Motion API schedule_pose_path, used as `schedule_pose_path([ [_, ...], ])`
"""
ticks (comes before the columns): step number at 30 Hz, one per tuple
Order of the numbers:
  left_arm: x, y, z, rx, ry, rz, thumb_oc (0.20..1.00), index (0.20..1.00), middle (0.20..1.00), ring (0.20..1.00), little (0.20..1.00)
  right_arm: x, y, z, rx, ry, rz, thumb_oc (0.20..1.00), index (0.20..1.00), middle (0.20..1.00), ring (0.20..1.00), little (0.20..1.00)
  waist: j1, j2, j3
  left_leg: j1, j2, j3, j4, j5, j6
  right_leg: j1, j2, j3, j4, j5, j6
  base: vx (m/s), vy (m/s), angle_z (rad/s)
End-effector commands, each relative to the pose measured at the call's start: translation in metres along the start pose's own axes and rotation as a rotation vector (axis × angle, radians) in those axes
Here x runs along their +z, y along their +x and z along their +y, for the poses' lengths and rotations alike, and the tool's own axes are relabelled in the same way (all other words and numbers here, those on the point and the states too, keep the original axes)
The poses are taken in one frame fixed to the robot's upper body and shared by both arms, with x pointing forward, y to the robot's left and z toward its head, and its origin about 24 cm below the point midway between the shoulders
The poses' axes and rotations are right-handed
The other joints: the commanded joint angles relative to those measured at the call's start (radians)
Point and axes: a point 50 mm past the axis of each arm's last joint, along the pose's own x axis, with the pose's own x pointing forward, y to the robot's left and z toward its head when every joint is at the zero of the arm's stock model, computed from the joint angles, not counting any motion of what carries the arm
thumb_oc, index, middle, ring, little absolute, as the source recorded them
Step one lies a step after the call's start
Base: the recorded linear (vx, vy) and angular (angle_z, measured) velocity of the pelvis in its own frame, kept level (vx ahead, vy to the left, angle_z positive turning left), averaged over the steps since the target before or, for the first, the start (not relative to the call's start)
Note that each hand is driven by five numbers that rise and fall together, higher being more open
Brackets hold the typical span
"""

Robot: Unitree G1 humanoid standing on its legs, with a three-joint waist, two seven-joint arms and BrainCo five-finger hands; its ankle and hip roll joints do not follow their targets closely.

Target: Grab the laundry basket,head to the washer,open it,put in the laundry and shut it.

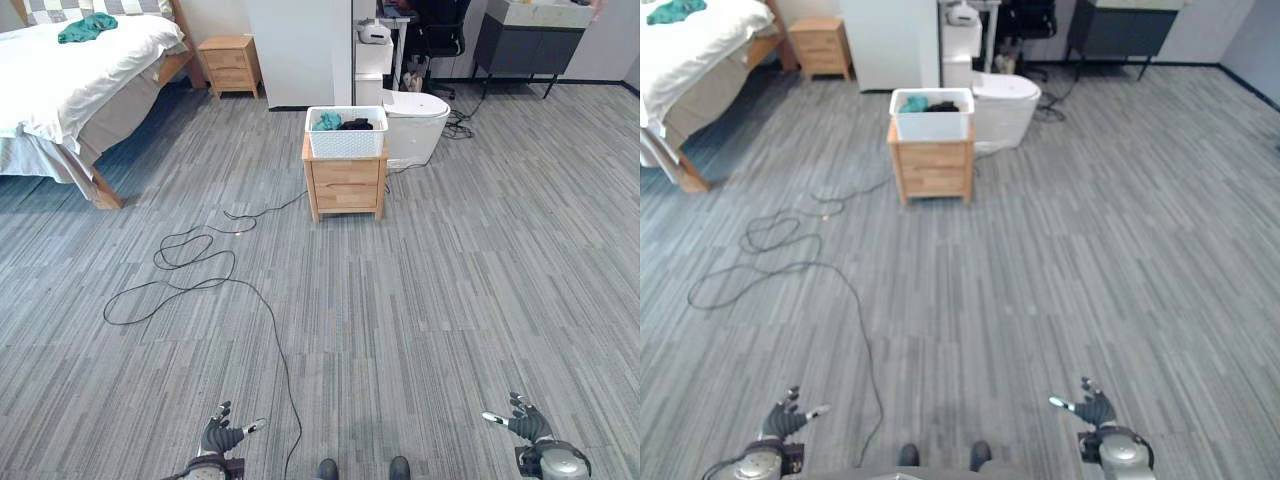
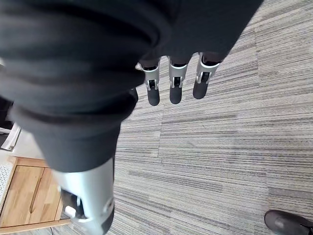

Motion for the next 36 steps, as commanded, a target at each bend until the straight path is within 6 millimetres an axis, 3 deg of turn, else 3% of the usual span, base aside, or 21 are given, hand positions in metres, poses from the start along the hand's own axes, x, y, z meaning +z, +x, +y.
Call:
schedule_pose_path([
  [1, 0.025, 0.008, 0.012, 0.028, -0.004, -0.088, 1.0, 1.0, 1.0, 1.0, 1.0, 0.018, 0.005, 0.006, 0.004, -0.008, -0.076, 1.0, 1.0, 1.0, 1.0, 1.0, -0.005, -0.047, -0.005, 0.013, -0.011, 0.012, 0.058, -0.087, -0.016, 0.012, -0.033, 0.009, 0.019, -0.066, 0.073, 0.0, 0.0, 0.0],
  [10, 0.024, 0.007, 0.018, 0.054, -0.007, -0.082, 1.0, 1.0, 1.0, 1.0, 1.0, 0.014, 0.006, 0.002, -0.021, 0.037, -0.05, 1.0, 1.0, 1.0, 1.0, 1.0, 0.004, -0.054, 0.002, -0.017, -0.02, 0.016, 0.096, -0.108, -0.006, -0.001, -0.046, 0.004, 0.038, -0.068, 0.081, 0.02, 0.041, 0.0],
  [20, 0.039, 0.006, 0.03, 0.102, -0.053, -0.15, 1.0, 1.0, 1.0, 1.0, 1.0, 0.037, 0.012, 0.002, -0.037, 0.06, -0.11, 1.0, 1.0, 1.0, 1.0, 1.0, 0.027, -0.062, 0.036, -0.122, -0.051, 0.021, 0.21, -0.157, 0.02, -0.073, -0.089, 0.027, 0.095, -0.065, 0.109, 0.01, 0.118, -0.02],
  [25, 0.043, 0.005, 0.039, 0.118, -0.051, -0.164, 1.0, 1.0, 1.0, 1.0, 1.0, 0.052, 0.014, 0.004, -0.027, 0.065, -0.157, 1.0, 1.0, 1.0, 1.0, 1.0, 0.028, -0.061, 0.055, -0.13, -0.061, 0.02, 0.222, -0.177, 0.044, -0.146, -0.097, 0.056, 0.227, -0.07, 0.13, 0.02, 0.133, -0.19],
  [27, 0.047, 0.006, 0.037, 0.117, -0.064, -0.175, 1.0, 1.0, 1.0, 1.0, 1.0, 0.062, 0.015, 0.007, -0.017, 0.051, -0.196, 1.0, 1.0, 1.0, 1.0, 1.0, 0.024, -0.06, 0.076, -0.112, -0.062, 0.02, 0.224, -0.189, 0.052, -0.208, -0.095, 0.044, 0.308, -0.054, 0.133, 0.12, 0.141, -0.19],
  [32, 0.047, 0.009, 0.029, 0.097, -0.075, -0.167, 1.0, 1.0, 1.0, 1.0, 1.0, 0.073, 0.013, 0.008, -0.007, 0.031, -0.246, 1.0, 1.0, 1.0, 1.0, 1.0, -0.004, -0.069, 0.102, -0.017, -0.076, 0.006, 0.171, -0.217, 0.056, -0.319, -0.067, -0.038, 0.208, 0.018, 0.131, 0.2, 0.014, -0.06],
  [36, 0.048, 0.011, 0.021, 0.082, -0.067, -0.167, 1.0, 1.0, 1.0, 1.0, 1.0, 0.074, 0.013, 0.008, -0.01, 0.02, -0.251, 1.0, 1.0, 1.0, 1.0, 1.0, -0.024, -0.064, 0.115, 0.037, -0.079, -0.013, 0.149, -0.234, 0.047, -0.357, -0.058, -0.095, 0.154, 0.031, 0.139, 0.21, -0.035, 0.17],
])
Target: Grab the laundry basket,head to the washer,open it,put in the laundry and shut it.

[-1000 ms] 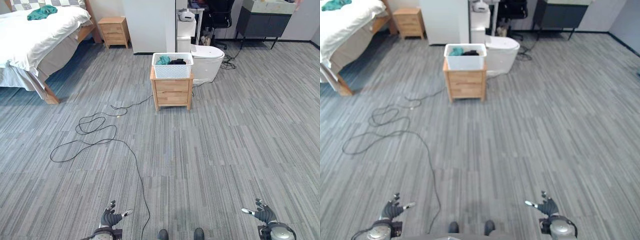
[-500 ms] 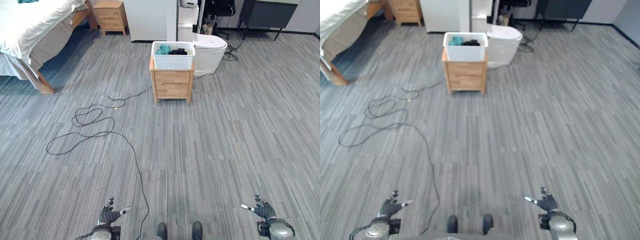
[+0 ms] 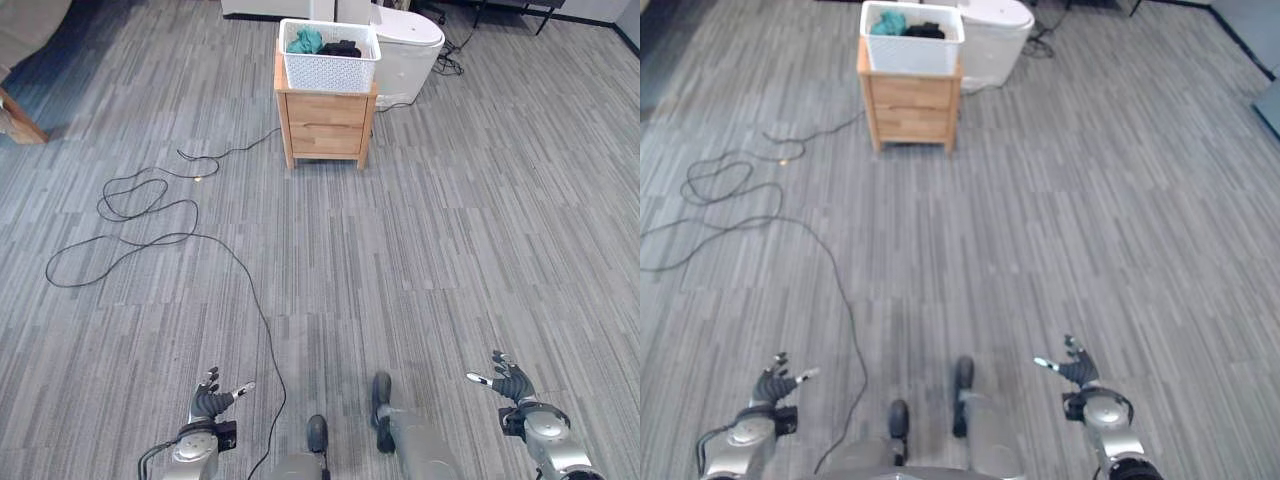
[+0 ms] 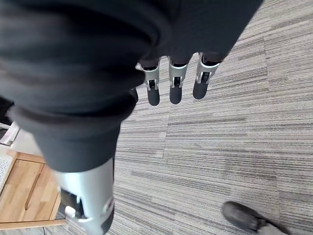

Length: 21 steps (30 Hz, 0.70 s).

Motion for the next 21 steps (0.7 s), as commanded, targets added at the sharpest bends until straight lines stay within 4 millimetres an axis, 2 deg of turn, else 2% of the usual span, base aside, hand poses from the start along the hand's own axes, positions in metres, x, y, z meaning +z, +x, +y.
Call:
schedule_pose_path([
  [1, 0.005, -0.004, 0.008, 0.014, 0.016, -0.047, 1.0, 1.0, 1.0, 1.0, 1.0, 0.014, 0.004, -0.008, -0.046, -0.006, -0.058, 1.0, 1.0, 1.0, 1.0, 1.0, -0.02, 0.017, -0.014, 0.076, -0.029, -0.046, 0.144, -0.178, -0.04, 0.076, 0.002, -0.034, -0.017, 0.067, 0.04, 0.17, -0.056, 0.33],
  [2, 0.006, -0.004, 0.006, 0.011, 0.021, -0.051, 1.0, 1.0, 1.0, 1.0, 1.0, 0.013, 0.003, -0.008, -0.045, -0.009, -0.056, 1.0, 1.0, 1.0, 1.0, 1.0, -0.026, 0.018, -0.014, 0.088, -0.03, -0.054, 0.141, -0.184, -0.044, 0.067, 0.002, -0.039, -0.012, 0.066, 0.037, 0.39, -0.169, 0.29],
  [4, 0.003, -0.005, 0.002, -0.011, 0.039, -0.044, 1.0, 1.0, 1.0, 1.0, 1.0, 0.0, -0.002, -0.01, -0.048, -0.008, -0.018, 1.0, 1.0, 1.0, 1.0, 1.0, -0.035, 0.017, -0.039, 0.134, -0.025, -0.072, 0.133, -0.212, -0.067, 0.104, 0.003, -0.024, -0.022, 0.061, 0.008, 0.48, -0.234, 0.47],
  [5, -0.003, -0.006, 0.0, -0.008, 0.018, -0.023, 1.0, 1.0, 1.0, 1.0, 1.0, -0.007, -0.004, -0.011, -0.051, -0.014, 0.008, 1.0, 1.0, 1.0, 1.0, 1.0, -0.043, 0.034, -0.056, 0.14, 0.001, -0.077, 0.166, -0.173, -0.102, 0.127, 0.018, -0.024, -0.014, 0.059, -0.011, 0.33, -0.171, 0.82],
  [6, -0.003, -0.006, 0.0, -0.008, 0.018, -0.023, 1.0, 1.0, 1.0, 1.0, 1.0, -0.007, -0.004, -0.012, -0.052, -0.015, 0.009, 1.0, 1.0, 1.0, 1.0, 1.0, -0.045, 0.035, -0.057, 0.14, 0.002, -0.078, 0.166, -0.173, -0.103, 0.128, 0.018, -0.025, -0.014, 0.059, -0.011, 0.34, -0.196, 0.94],
  [7, -0.005, -0.007, -0.001, -0.014, 0.014, -0.02, 1.0, 1.0, 1.0, 1.0, 1.0, -0.01, -0.005, -0.012, -0.053, -0.014, 0.017, 1.0, 1.0, 1.0, 1.0, 1.0, -0.045, 0.047, -0.061, 0.136, 0.018, -0.076, 0.198, -0.15, -0.122, 0.147, 0.027, -0.031, -0.015, 0.049, -0.02, 0.09, -0.063, 0.72],
  [8, -0.004, -0.007, -0.001, -0.013, 0.014, -0.02, 1.0, 1.0, 1.0, 1.0, 1.0, -0.01, -0.005, -0.012, -0.053, -0.013, 0.017, 1.0, 1.0, 1.0, 1.0, 1.0, -0.048, 0.043, -0.063, 0.132, 0.014, -0.078, 0.197, -0.146, -0.122, 0.144, 0.023, -0.032, -0.016, 0.052, -0.019, 0.26, -0.177, 0.59],
  [9, -0.005, -0.007, -0.002, -0.027, 0.023, -0.018, 1.0, 1.0, 1.0, 1.0, 1.0, -0.012, -0.006, -0.013, -0.051, -0.003, 0.019, 1.0, 1.0, 1.0, 1.0, 1.0, -0.052, 0.053, -0.067, 0.096, 0.038, -0.068, 0.318, -0.076, -0.158, 0.18, 0.037, -0.032, -0.018, 0.023, -0.045, 0.24, -0.172, 0.34],
  [10, -0.004, -0.007, -0.004, -0.035, 0.024, -0.02, 1.0, 1.0, 1.0, 1.0, 1.0, -0.011, -0.006, -0.014, -0.052, -0.005, 0.018, 1.0, 1.0, 1.0, 1.0, 1.0, -0.052, 0.052, -0.064, 0.064, 0.046, -0.057, 0.38, -0.045, -0.165, 0.201, 0.04, -0.028, -0.023, 0.008, -0.058, 0.36, -0.268, -0.04],
  [11, -0.002, -0.004, -0.009, -0.047, 0.029, -0.021, 1.0, 1.0, 1.0, 1.0, 1.0, -0.011, -0.004, -0.018, -0.066, -0.006, 0.026, 1.0, 1.0, 1.0, 1.0, 1.0, -0.047, 0.043, -0.049, -0.024, 0.066, -0.021, 0.509, -0.011, -0.162, 0.238, 0.036, -0.025, -0.029, -0.019, -0.078, 0.24, -0.195, -0.18],
  [12, 0.002, -0.002, -0.012, -0.056, 0.033, -0.03, 1.0, 1.0, 1.0, 1.0, 1.0, -0.01, -0.003, -0.02, -0.078, -0.004, 0.027, 1.0, 1.0, 1.0, 1.0, 1.0, -0.041, 0.031, -0.038, -0.092, 0.067, 0.01, 0.536, -0.043, -0.141, 0.256, 0.028, -0.019, -0.037, -0.029, -0.078, 0.31, -0.167, -0.19],
  [13, 0.004, 0.0, -0.015, -0.068, 0.047, -0.038, 1.0, 1.0, 1.0, 1.0, 1.0, -0.009, -0.002, -0.021, -0.082, -0.001, 0.031, 1.0, 1.0, 1.0, 1.0, 1.0, -0.031, 0.02, -0.036, -0.151, 0.055, 0.035, 0.489, -0.084, -0.116, 0.286, 0.023, -0.009, -0.05, -0.041, -0.073, 0.29, -0.078, -0.1],
  [14, 0.006, 0.0, -0.015, -0.074, 0.056, -0.043, 1.0, 1.0, 1.0, 1.0, 1.0, -0.009, -0.001, -0.023, -0.086, 0.001, 0.032, 1.0, 1.0, 1.0, 1.0, 1.0, -0.024, 0.017, -0.034, -0.178, 0.045, 0.043, 0.454, -0.106, -0.108, 0.305, 0.022, -0.004, -0.059, -0.047, -0.068, 0.33, -0.042, -0.23],
  [15, 0.005, 0.0, -0.016, -0.077, 0.063, -0.039, 1.0, 1.0, 1.0, 1.0, 1.0, -0.011, -0.002, -0.023, -0.09, -0.001, 0.039, 1.0, 1.0, 1.0, 1.0, 1.0, -0.018, 0.014, -0.035, -0.219, 0.038, 0.053, 0.403, -0.087, -0.107, 0.329, 0.026, 0.001, -0.067, -0.056, -0.066, 0.3, -0.017, -0.32],
  [18, 0.006, 0.001, -0.014, -0.071, 0.082, -0.037, 1.0, 1.0, 1.0, 1.0, 1.0, -0.016, -0.003, -0.023, -0.1, 0.007, 0.062, 1.0, 1.0, 1.0, 1.0, 1.0, 0.004, 0.026, -0.039, -0.29, 0.04, 0.071, 0.238, 0.053, -0.126, 0.394, 0.063, 0.021, -0.087, -0.079, -0.068, 0.3, -0.001, -0.28],
  [21, 0.004, 0.001, -0.014, -0.069, 0.085, -0.027, 1.0, 1.0, 1.0, 1.0, 1.0, -0.018, -0.003, -0.022, -0.105, 0.01, 0.073, 1.0, 1.0, 1.0, 1.0, 1.0, 0.024, 0.028, -0.045, -0.328, 0.046, 0.089, 0.129, 0.11, -0.136, 0.457, 0.082, 0.056, -0.096, -0.111, -0.067, 0.37, 0.06, -0.11],
])
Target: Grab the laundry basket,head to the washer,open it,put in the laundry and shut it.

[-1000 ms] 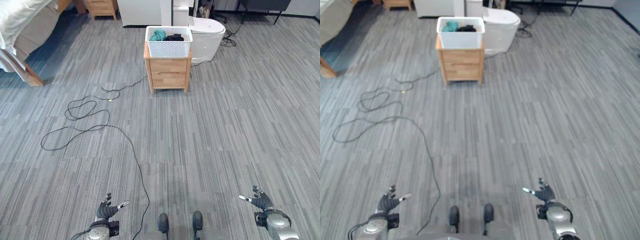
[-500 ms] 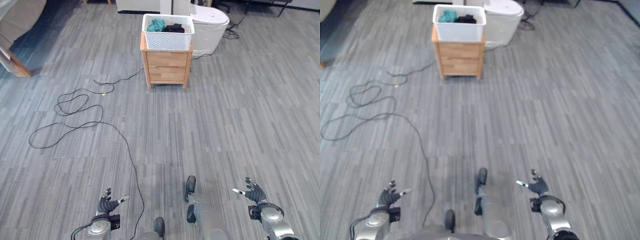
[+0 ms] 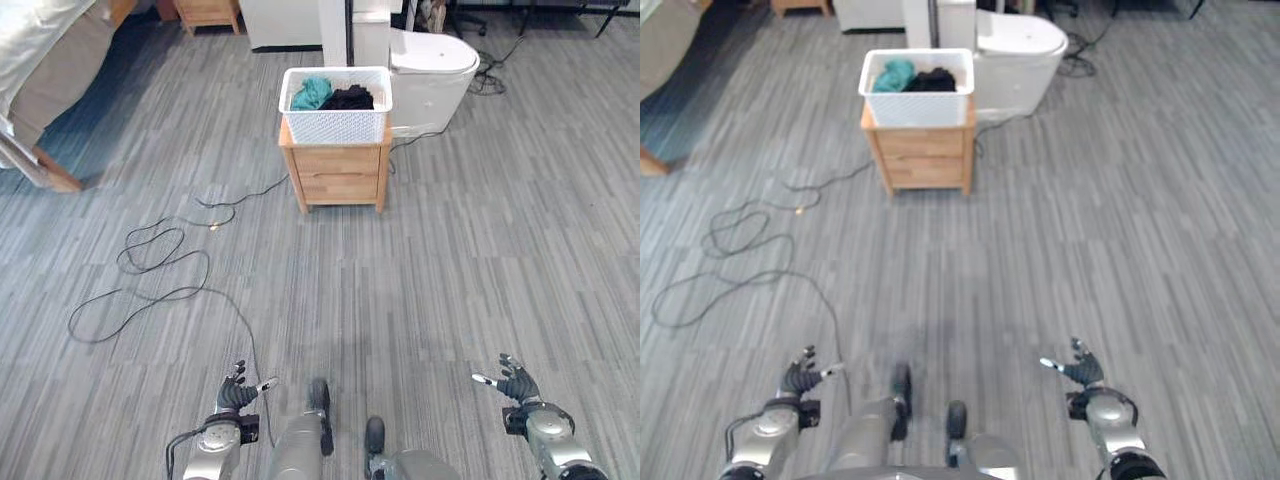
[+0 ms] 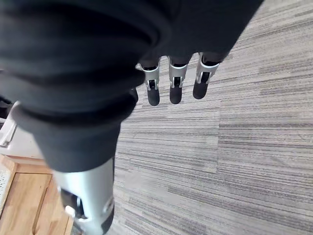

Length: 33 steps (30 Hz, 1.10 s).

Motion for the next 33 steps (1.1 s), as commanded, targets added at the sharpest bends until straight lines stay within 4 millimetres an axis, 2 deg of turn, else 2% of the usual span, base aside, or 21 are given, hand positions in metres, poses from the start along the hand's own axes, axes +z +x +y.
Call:
schedule_pose_path([
  [1, 0.001, -0.003, 0.013, 0.02, 0.061, -0.018, 1.0, 1.0, 1.0, 1.0, 1.0, -0.001, -0.003, -0.012, -0.05, 0.028, -0.02, 1.0, 1.0, 1.0, 1.0, 1.0, 0.04, -0.006, -0.028, 0.063, -0.007, 0.038, -0.003, 0.061, 0.009, 0.003, -0.062, 0.064, 0.066, -0.1, 0.135, 0.4, 0.107, -0.3],
  [4, -0.007, -0.006, 0.015, 0.028, 0.057, 0.006, 1.0, 1.0, 1.0, 1.0, 1.0, -0.005, -0.005, -0.008, -0.036, 0.02, -0.006, 1.0, 1.0, 1.0, 1.0, 1.0, 0.054, -0.005, -0.049, 0.083, 0.011, 0.055, 0.004, 0.084, 0.012, 0.055, -0.069, 0.093, 0.075, -0.127, 0.142, 0.43, 0.16, -0.44],
  [7, -0.01, -0.008, 0.019, 0.041, 0.05, 0.021, 1.0, 1.0, 1.0, 1.0, 1.0, -0.007, -0.005, -0.003, -0.02, 0.015, -0.003, 1.0, 1.0, 1.0, 1.0, 1.0, 0.061, -0.023, -0.075, 0.084, 0.008, 0.061, 0.075, 0.061, 0.028, 0.071, -0.111, 0.101, 0.1, -0.139, 0.16, 0.43, 0.22, -0.37],
  [8, -0.011, -0.009, 0.022, 0.048, 0.053, 0.024, 1.0, 1.0, 1.0, 1.0, 1.0, -0.003, -0.005, 0.004, 0.003, 0.021, -0.017, 1.0, 1.0, 1.0, 1.0, 1.0, 0.068, -0.04, -0.084, 0.103, -0.003, 0.069, 0.1, 0.021, 0.048, 0.054, -0.146, 0.108, 0.18, -0.119, 0.185, 0.43, 0.259, -0.38],
  [11, -0.006, -0.007, 0.028, 0.067, 0.062, 0.011, 1.0, 1.0, 1.0, 1.0, 1.0, 0.009, -0.002, 0.012, 0.026, 0.022, -0.059, 1.0, 1.0, 1.0, 1.0, 1.0, 0.066, -0.041, -0.067, 0.148, -0.019, 0.073, 0.105, -0.03, 0.084, -0.043, -0.167, 0.125, 0.37, -0.032, 0.219, 0.25, 0.188, -0.28],
  [12, -0.004, -0.006, 0.029, 0.071, 0.064, 0.004, 1.0, 1.0, 1.0, 1.0, 1.0, 0.016, -0.001, 0.015, 0.038, 0.019, -0.081, 1.0, 1.0, 1.0, 1.0, 1.0, 0.065, -0.033, -0.06, 0.175, -0.019, 0.074, 0.096, -0.044, 0.094, -0.099, -0.165, 0.126, 0.419, -0.006, 0.217, 0.19, 0.145, -0.03],
  [14, -0.004, -0.006, 0.03, 0.077, 0.059, 0.003, 1.0, 1.0, 1.0, 1.0, 1.0, 0.021, 0.0, 0.017, 0.049, 0.007, -0.097, 1.0, 1.0, 1.0, 1.0, 1.0, 0.057, -0.016, -0.048, 0.235, -0.019, 0.073, 0.069, -0.062, 0.102, -0.189, -0.164, 0.079, 0.439, 0.004, 0.2, 0.23, 0.124, -0.13],
  [16, -0.004, -0.007, 0.031, 0.081, 0.054, 0.003, 1.0, 1.0, 1.0, 1.0, 1.0, 0.026, 0.001, 0.017, 0.05, 0.001, -0.114, 1.0, 1.0, 1.0, 1.0, 1.0, 0.043, -0.003, -0.03, 0.285, -0.022, 0.069, 0.044, -0.078, 0.101, -0.247, -0.172, 0.008, 0.393, -0.006, 0.194, 0.31, 0.078, -0.23],
  [17, -0.007, -0.007, 0.03, 0.074, 0.061, 0.016, 1.0, 1.0, 1.0, 1.0, 1.0, 0.027, 0.001, 0.015, 0.046, -0.001, -0.118, 1.0, 1.0, 1.0, 1.0, 1.0, 0.02, 0.003, -0.015, 0.336, -0.035, 0.055, 0.026, -0.096, 0.1, -0.289, -0.166, -0.027, 0.32, 0.004, 0.198, 0.37, 0.043, 0.0],
  [20, -0.009, -0.007, 0.029, 0.072, 0.068, 0.023, 1.0, 1.0, 1.0, 1.0, 1.0, 0.027, 0.001, 0.015, 0.046, 0.003, -0.119, 1.0, 1.0, 1.0, 1.0, 1.0, 0.002, 0.002, -0.007, 0.373, -0.049, 0.039, 0.017, -0.115, 0.097, -0.318, -0.156, -0.029, 0.244, 0.026, 0.205, 0.31, -0.007, 0.18],
  [21, -0.009, -0.006, 0.027, 0.07, 0.071, 0.023, 1.0, 1.0, 1.0, 1.0, 1.0, 0.024, 0.0, 0.014, 0.042, 0.001, -0.111, 1.0, 1.0, 1.0, 1.0, 1.0, -0.011, -0.004, -0.003, 0.405, -0.06, 0.022, 0.016, -0.137, 0.092, -0.348, -0.158, -0.032, 0.177, 0.052, 0.218, 0.36, -0.068, 0.29],
  [23, -0.009, -0.006, 0.027, 0.07, 0.075, 0.021, 1.0, 1.0, 1.0, 1.0, 1.0, 0.021, -0.001, 0.012, 0.037, -0.004, -0.098, 1.0, 1.0, 1.0, 1.0, 1.0, -0.021, -0.006, -0.001, 0.445, -0.064, 0.005, 0.014, -0.164, 0.085, -0.369, -0.164, -0.046, 0.131, 0.081, 0.228, 0.37, -0.085, 0.3],
  [24, -0.009, -0.006, 0.027, 0.07, 0.074, 0.021, 1.0, 1.0, 1.0, 1.0, 1.0, 0.021, -0.001, 0.012, 0.037, -0.004, -0.098, 1.0, 1.0, 1.0, 1.0, 1.0, -0.022, -0.004, 0.0, 0.447, -0.062, 0.004, 0.014, -0.165, 0.085, -0.366, -0.163, -0.048, 0.129, 0.081, 0.228, 0.39, -0.136, 0.48],
  [25, -0.01, -0.006, 0.026, 0.067, 0.081, 0.024, 1.0, 1.0, 1.0, 1.0, 1.0, 0.017, -0.001, 0.011, 0.037, -0.011, -0.086, 1.0, 1.0, 1.0, 1.0, 1.0, -0.029, -0.007, -0.004, 0.484, -0.063, -0.013, 0.018, -0.195, 0.074, -0.381, -0.178, -0.068, 0.117, 0.098, 0.235, 0.42, -0.169, 0.49],
  [26, -0.011, -0.006, 0.026, 0.065, 0.09, 0.028, 1.0, 1.0, 1.0, 1.0, 1.0, 0.015, -0.002, 0.01, 0.036, -0.006, -0.08, 1.0, 1.0, 1.0, 1.0, 1.0, -0.038, -0.01, -0.009, 0.51, -0.059, -0.024, 0.018, -0.217, 0.066, -0.363, -0.178, -0.053, 0.113, 0.096, 0.235, 0.53, -0.211, 0.6],
  [29, -0.016, -0.008, 0.025, 0.061, 0.089, 0.044, 1.0, 1.0, 1.0, 1.0, 1.0, 0.008, -0.004, 0.005, 0.028, 0.0, -0.063, 1.0, 1.0, 1.0, 1.0, 1.0, -0.045, -0.007, -0.03, 0.536, -0.038, -0.039, 0.06, -0.248, 0.042, -0.335, -0.181, -0.036, 0.146, 0.107, 0.212, 0.37, -0.198, 0.69],
  [31, -0.019, -0.009, 0.021, 0.054, 0.076, 0.052, 1.0, 1.0, 1.0, 1.0, 1.0, 0.008, -0.004, 0.001, 0.02, -0.001, -0.064, 1.0, 1.0, 1.0, 1.0, 1.0, -0.051, 0.014, -0.036, 0.517, 0.001, -0.036, 0.149, -0.208, 0.007, -0.299, -0.166, -0.049, 0.151, 0.084, 0.186, 0.28, -0.206, 0.55],
  [33, -0.019, -0.008, 0.016, 0.039, 0.069, 0.053, 1.0, 1.0, 1.0, 1.0, 1.0, 0.012, -0.003, -0.003, 0.012, -0.008, -0.078, 1.0, 1.0, 1.0, 1.0, 1.0, -0.051, 0.017, -0.033, 0.458, 0.021, -0.041, 0.282, -0.147, -0.009, -0.264, -0.153, -0.046, 0.142, 0.062, 0.16, 0.2, -0.17, 0.37],
])
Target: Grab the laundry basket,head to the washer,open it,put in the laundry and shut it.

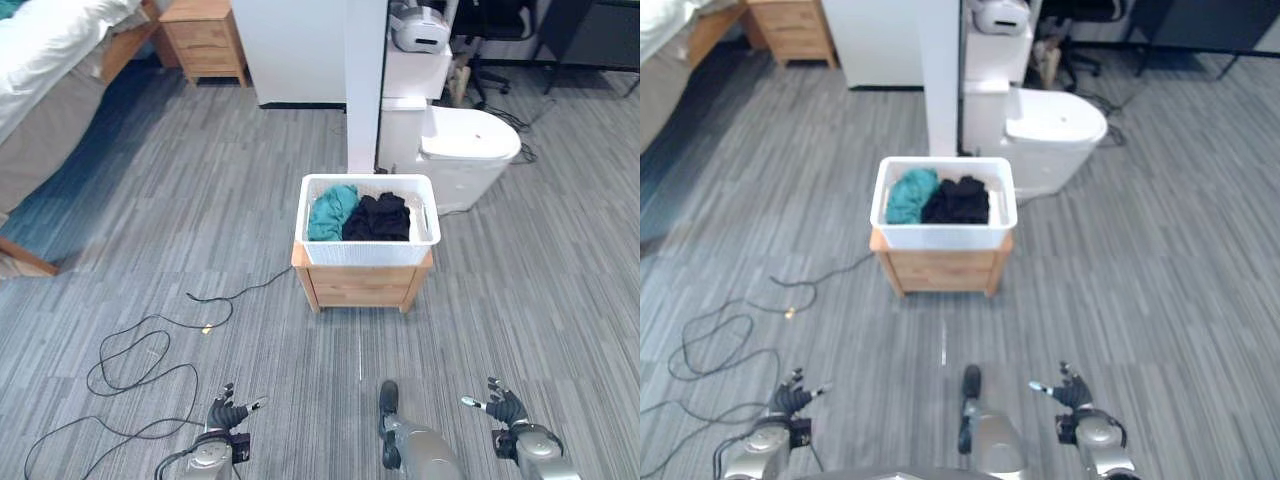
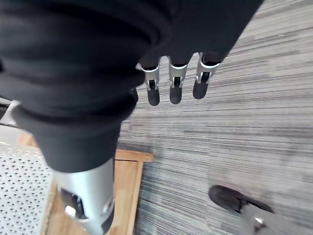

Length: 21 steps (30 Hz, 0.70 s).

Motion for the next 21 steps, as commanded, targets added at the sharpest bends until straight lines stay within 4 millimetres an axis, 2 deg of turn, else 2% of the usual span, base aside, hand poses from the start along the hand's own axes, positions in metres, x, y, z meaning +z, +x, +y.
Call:
schedule_pose_path([
  [1, 0.01, 0.0, 0.007, 0.004, 0.064, -0.06, 1.0, 1.0, 1.0, 1.0, 1.0, 0.026, 0.005, -0.02, -0.04, -0.027, -0.113, 1.0, 1.0, 1.0, 1.0, 1.0, -0.015, -0.019, -0.015, -0.173, 0.12, 0.007, 0.203, 0.064, -0.096, 0.035, -0.038, 0.018, 0.028, -0.125, 0.105, 0.19, -0.142, 0.1],
  [2, 0.011, 0.001, 0.006, 0.003, 0.059, -0.066, 1.0, 1.0, 1.0, 1.0, 1.0, 0.027, 0.005, -0.022, -0.045, -0.027, -0.114, 1.0, 1.0, 1.0, 1.0, 1.0, -0.012, -0.021, -0.016, -0.195, 0.129, 0.014, 0.22, 0.086, -0.096, 0.053, -0.035, 0.017, 0.02, -0.138, 0.097, 0.2, -0.114, -0.14],
  [3, 0.012, 0.001, 0.005, -0.003, 0.06, -0.067, 1.0, 1.0, 1.0, 1.0, 1.0, 0.027, 0.005, -0.023, -0.045, -0.029, -0.11, 1.0, 1.0, 1.0, 1.0, 1.0, -0.008, -0.022, -0.016, -0.212, 0.127, 0.016, 0.219, 0.084, -0.088, 0.067, -0.031, 0.02, 0.014, -0.149, 0.091, 0.21, -0.084, -0.2],
  [8, 0.014, 0.002, -0.003, -0.034, 0.083, -0.069, 1.0, 1.0, 1.0, 1.0, 1.0, 0.026, 0.006, -0.028, -0.065, -0.031, -0.102, 1.0, 1.0, 1.0, 1.0, 1.0, 0.008, -0.038, -0.008, -0.307, 0.083, 0.025, 0.142, 0.015, -0.059, 0.122, -0.039, 0.031, -0.024, -0.169, 0.099, 0.16, -0.028, -0.27],
  [10, 0.015, 0.003, -0.005, -0.043, 0.096, -0.072, 1.0, 1.0, 1.0, 1.0, 1.0, 0.025, 0.006, -0.03, -0.073, -0.028, -0.095, 1.0, 1.0, 1.0, 1.0, 1.0, 0.014, -0.037, -0.001, -0.353, 0.075, 0.042, 0.096, 0.041, -0.063, 0.147, -0.034, 0.033, -0.042, -0.174, 0.102, 0.18, 0.011, -0.15],
  [11, 0.017, 0.003, -0.004, -0.044, 0.101, -0.079, 1.0, 1.0, 1.0, 1.0, 1.0, 0.024, 0.006, -0.029, -0.079, -0.023, -0.089, 1.0, 1.0, 1.0, 1.0, 1.0, 0.03, -0.029, 0.009, -0.394, 0.071, 0.049, 0.027, 0.108, -0.073, 0.172, -0.014, 0.044, -0.054, -0.18, 0.102, 0.22, 0.048, -0.07],
  [13, 0.017, 0.003, -0.003, -0.04, 0.101, -0.076, 1.0, 1.0, 1.0, 1.0, 1.0, 0.022, 0.006, -0.029, -0.081, -0.025, -0.08, 1.0, 1.0, 1.0, 1.0, 1.0, 0.041, -0.022, 0.012, -0.42, 0.073, 0.049, -0.014, 0.154, -0.082, 0.195, 0.004, 0.059, -0.061, -0.192, 0.1, 0.23, 0.086, -0.02],
  [15, 0.01, 0.001, -0.001, -0.034, 0.092, -0.058, 1.0, 1.0, 1.0, 1.0, 1.0, 0.021, 0.006, -0.026, -0.071, -0.035, -0.076, 1.0, 1.0, 1.0, 1.0, 1.0, 0.047, -0.014, -0.001, -0.374, 0.075, 0.044, -0.071, 0.148, -0.073, 0.211, 0.012, 0.07, -0.053, -0.209, 0.105, 0.19, 0.1, -0.16],
  [18, 0.005, -0.001, 0.002, -0.025, 0.094, -0.036, 1.0, 1.0, 1.0, 1.0, 1.0, 0.019, 0.006, -0.024, -0.066, -0.049, -0.07, 1.0, 1.0, 1.0, 1.0, 1.0, 0.051, -0.014, -0.012, -0.354, 0.068, 0.034, -0.075, 0.144, -0.062, 0.218, 0.003, 0.082, -0.033, -0.219, 0.11, 0.18, 0.131, -0.36],
  [21, 0.011, -0.002, 0.015, 0.008, 0.089, -0.061, 1.0, 1.0, 1.0, 1.0, 1.0, 0.034, 0.008, -0.019, -0.049, -0.071, -0.125, 1.0, 1.0, 1.0, 1.0, 1.0, 0.072, -0.022, -0.013, -0.306, 0.064, 0.065, -0.082, 0.109, -0.022, 0.173, -0.024, 0.108, 0.104, -0.238, 0.139, 0.18, 0.233, -0.56],
])
